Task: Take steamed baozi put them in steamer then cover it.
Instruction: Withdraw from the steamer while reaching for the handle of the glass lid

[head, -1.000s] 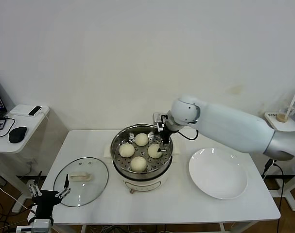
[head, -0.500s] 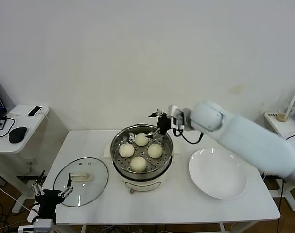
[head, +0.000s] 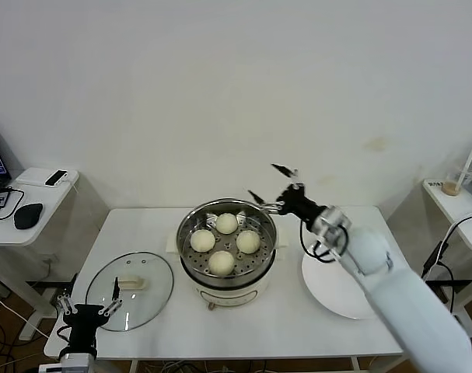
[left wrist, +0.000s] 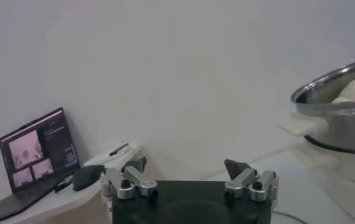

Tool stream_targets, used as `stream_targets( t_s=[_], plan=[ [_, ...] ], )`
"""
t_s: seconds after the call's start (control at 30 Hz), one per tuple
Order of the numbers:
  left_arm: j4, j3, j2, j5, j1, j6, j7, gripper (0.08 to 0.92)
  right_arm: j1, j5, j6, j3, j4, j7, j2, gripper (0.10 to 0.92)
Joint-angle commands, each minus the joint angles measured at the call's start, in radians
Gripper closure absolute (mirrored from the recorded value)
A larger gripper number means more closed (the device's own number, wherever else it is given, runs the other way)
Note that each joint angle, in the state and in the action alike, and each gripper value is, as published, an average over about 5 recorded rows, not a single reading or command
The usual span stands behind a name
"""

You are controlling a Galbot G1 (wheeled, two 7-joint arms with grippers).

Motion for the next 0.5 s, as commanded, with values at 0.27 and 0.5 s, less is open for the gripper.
stream_targets(
  t_s=[0.27,0.5],
  plan=[
    [0.205,-0.044,0.141,0.942,0.004,-0.066,-0.046,0.177,-0.767,-0.103,0.078,0.650,0.140,0.064,0.364,0.203],
    [0.310,-0.018,0.156,1.122,-0.062,-0.081,-0.086,0.177,-0.788,-0.116,0.061,0.666,0.190,0.089,0.394,0.203]
  ],
)
